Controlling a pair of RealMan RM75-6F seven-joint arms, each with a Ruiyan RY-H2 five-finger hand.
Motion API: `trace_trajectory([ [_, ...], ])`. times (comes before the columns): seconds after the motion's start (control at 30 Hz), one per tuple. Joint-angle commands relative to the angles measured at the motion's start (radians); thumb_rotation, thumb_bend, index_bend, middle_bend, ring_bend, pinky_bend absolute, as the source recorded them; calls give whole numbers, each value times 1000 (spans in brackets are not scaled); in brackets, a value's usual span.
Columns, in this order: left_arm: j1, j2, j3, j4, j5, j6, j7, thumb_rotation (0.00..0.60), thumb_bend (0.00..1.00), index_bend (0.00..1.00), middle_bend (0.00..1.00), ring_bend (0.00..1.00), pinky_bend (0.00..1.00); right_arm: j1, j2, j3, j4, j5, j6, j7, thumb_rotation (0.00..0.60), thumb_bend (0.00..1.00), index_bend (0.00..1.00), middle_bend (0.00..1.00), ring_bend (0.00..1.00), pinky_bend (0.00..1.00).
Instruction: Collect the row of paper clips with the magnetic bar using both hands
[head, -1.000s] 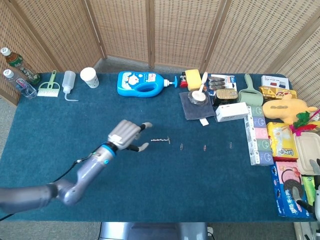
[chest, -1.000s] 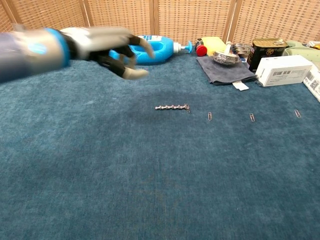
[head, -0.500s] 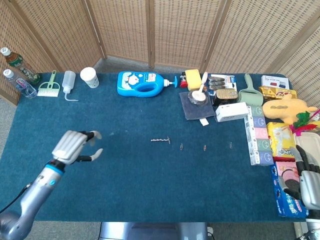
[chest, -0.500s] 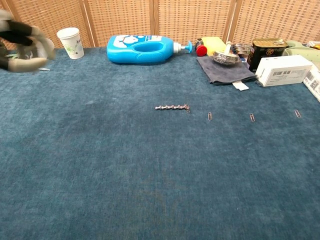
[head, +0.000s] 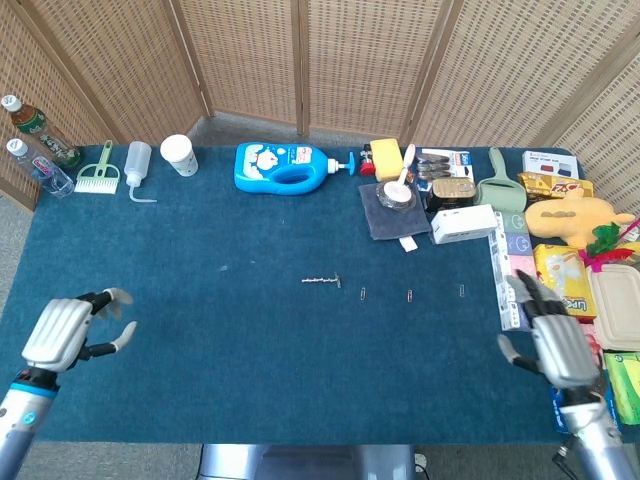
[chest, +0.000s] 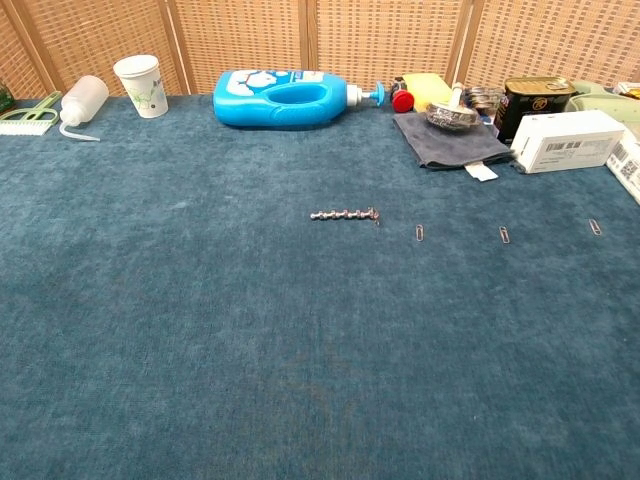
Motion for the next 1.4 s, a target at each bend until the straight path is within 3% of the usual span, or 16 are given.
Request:
trace_trajectory([
  [0.03,25,13,8,-2,26,21,-18,347,323,383,530,528,917,84,-39,26,-30,3,-84,-57,600,388,13,60,3,136],
  [0.23,48,22,5,2,48,34,-38,350,323,383,530,528,917,158,-93,47,-40,33,-154,-109,600,388,13,70,5,136],
  [0.33,63,28,0,9,57,43,-57,350,323,383,530,528,917,221,-167,69,-31,45,-192,-167,600,388,13,83,18,140],
  [0.37,69,30,0,15,61,44,-68,351,323,383,530,528,917,250,-229,84,-7,59,-196,-212,600,388,14,92,29,154],
  [0.53,79,34,-3,36,62,29,-103,356,323,383,530,529,917,311,-364,106,59,98,-198,-316,600,387,13,151,106,314],
  [0.77,95,31,-15,67,64,20,-155,356,323,383,530,531,917,386,-490,149,159,165,-196,-435,600,387,14,206,185,367],
  [1.03,104,41,-28,74,95,25,-179,355,323,383,530,534,917,442,-588,170,273,195,-168,-475,600,362,99,426,459,620],
  [1.17,110,45,-34,75,96,20,-192,356,322,381,530,534,917,474,-638,185,332,215,-163,-482,600,339,149,514,558,697],
  [1.4,115,49,-48,74,95,15,-203,356,318,381,530,534,917,517,-668,188,382,265,-210,-477,600,336,374,668,738,844],
])
